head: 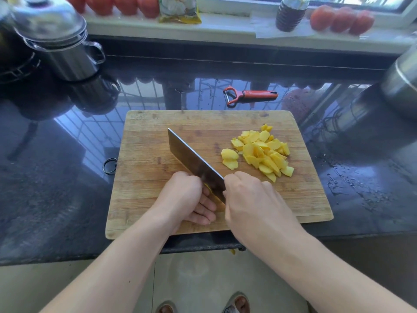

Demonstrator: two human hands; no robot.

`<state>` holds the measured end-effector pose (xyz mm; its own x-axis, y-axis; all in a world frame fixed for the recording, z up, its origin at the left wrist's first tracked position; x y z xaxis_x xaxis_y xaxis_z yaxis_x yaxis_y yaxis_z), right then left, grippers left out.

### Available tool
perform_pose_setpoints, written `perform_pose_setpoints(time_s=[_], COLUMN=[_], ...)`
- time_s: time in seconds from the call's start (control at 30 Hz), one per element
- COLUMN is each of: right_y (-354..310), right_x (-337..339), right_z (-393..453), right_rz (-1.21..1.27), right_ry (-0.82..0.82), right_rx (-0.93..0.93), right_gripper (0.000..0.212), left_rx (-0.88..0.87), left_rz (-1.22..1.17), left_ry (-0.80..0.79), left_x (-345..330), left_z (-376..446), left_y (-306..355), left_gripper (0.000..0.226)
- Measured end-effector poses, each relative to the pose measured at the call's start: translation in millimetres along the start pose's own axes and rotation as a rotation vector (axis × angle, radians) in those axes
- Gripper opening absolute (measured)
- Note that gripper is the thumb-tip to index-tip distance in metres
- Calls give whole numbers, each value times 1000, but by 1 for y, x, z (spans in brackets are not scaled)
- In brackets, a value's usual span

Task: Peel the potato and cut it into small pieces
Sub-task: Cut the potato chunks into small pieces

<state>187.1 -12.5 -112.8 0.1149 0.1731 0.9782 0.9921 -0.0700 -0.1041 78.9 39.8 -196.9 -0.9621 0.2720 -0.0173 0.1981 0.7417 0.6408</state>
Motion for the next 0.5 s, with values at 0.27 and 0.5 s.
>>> perform_pose_setpoints(time_s=[0.27, 0.5], right_y=[16, 88], right_x=[-2, 23], right_z=[16, 21], right_rz=[65, 197], right_ry=[72, 107], right_rx=[-31, -6], right_gripper=[14, 13], left_rx=[-5, 26], left_rz=[14, 139], left_ry=[55, 124], left_x=[-2, -5], left_z=[-3, -13], left_y=[0, 10], left_gripper=[30, 39])
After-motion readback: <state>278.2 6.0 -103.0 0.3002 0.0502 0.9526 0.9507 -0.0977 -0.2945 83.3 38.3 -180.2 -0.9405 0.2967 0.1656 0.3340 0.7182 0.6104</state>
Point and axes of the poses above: each hand's wrist, its own z-axis towards the middle knuckle, its own x-axis out of the back of the hand, y = z × x, the point moved 7 cm from there along z, towards the middle knuckle, and after that the axes turned 11 degrees about -z, right-handed, at the moved point
